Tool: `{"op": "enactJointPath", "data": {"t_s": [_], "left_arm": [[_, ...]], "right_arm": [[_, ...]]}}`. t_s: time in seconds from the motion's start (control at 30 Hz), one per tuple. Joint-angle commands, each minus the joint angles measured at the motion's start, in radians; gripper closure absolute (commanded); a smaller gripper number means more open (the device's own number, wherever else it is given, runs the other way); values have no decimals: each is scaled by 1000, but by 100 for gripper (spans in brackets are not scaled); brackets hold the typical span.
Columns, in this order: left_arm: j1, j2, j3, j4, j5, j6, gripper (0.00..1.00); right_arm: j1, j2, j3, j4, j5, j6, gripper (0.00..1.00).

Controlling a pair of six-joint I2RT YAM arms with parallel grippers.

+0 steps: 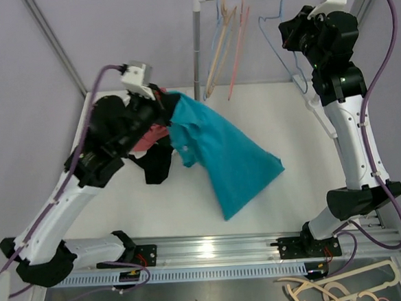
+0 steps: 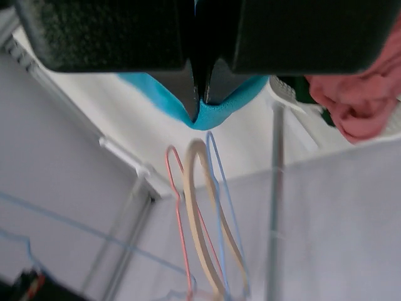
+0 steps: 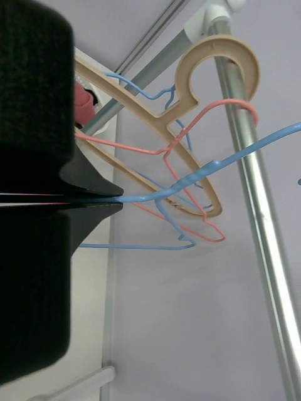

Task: Remove the t-shirt from the hanger

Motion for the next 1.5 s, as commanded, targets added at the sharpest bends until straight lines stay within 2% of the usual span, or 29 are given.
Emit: {"op": "enactJointPath", "data": {"t_s": [0.0,0.03,0.17,0.2,0.3,0.33,0.43,0.5,0.57,0.67,0.77,0.8,0.87,0.9,0.97,1.03,1.3,1.37,1.4,1.47], "left_arm": [[79,-5,107,-16,12,48,99],[98,27,130,-25,13,52,100],[202,187,410,-105,24,40,99],[231,222,530,-116,26,39,99],[277,366,662,-140,35,45,99],[287,406,820,-151,43,52,99],[334,541,1014,-156,43,49,99],[374,549,991,-61,38,40,99],[402,532,877,63,5,31,99],[471,495,738,158,-14,-13,99],[526,475,611,102,-66,-112,99],[532,466,574,65,-125,-144,99],[532,426,407,73,-177,-170,99],[535,417,245,86,-198,-194,99],[543,441,181,75,-180,-225,99],[561,528,171,-48,-138,-288,99],[601,759,174,-355,-77,-446,99],[618,817,185,-416,25,-457,99],[639,893,197,-441,61,-455,99],[672,986,301,-514,119,-460,99]], "right_arm": [[-11,10,66,95,-23,-17,100],[-13,23,93,77,-26,-11,100],[-23,79,113,71,-42,5,100],[-22,85,104,78,-46,12,100],[-23,100,92,108,-53,16,100],[-22,108,98,109,-54,17,100],[-26,148,145,97,-59,14,100],[-28,161,172,92,-63,13,100],[-28,171,173,97,-65,14,100],[-26,172,163,102,-80,16,100],[-20,163,121,109,-82,19,100],[-19,157,100,117,-79,16,100],[-17,140,38,152,-72,19,100],[-16,137,25,158,-74,20,100],[-14,135,6,160,-77,28,100],[-8,134,-2,158,-80,28,100],[36,106,-48,155,-57,22,100],[43,85,-71,163,-49,23,100],[44,79,-93,172,-46,26,100],[50,57,-117,178,-49,32,100]]}}
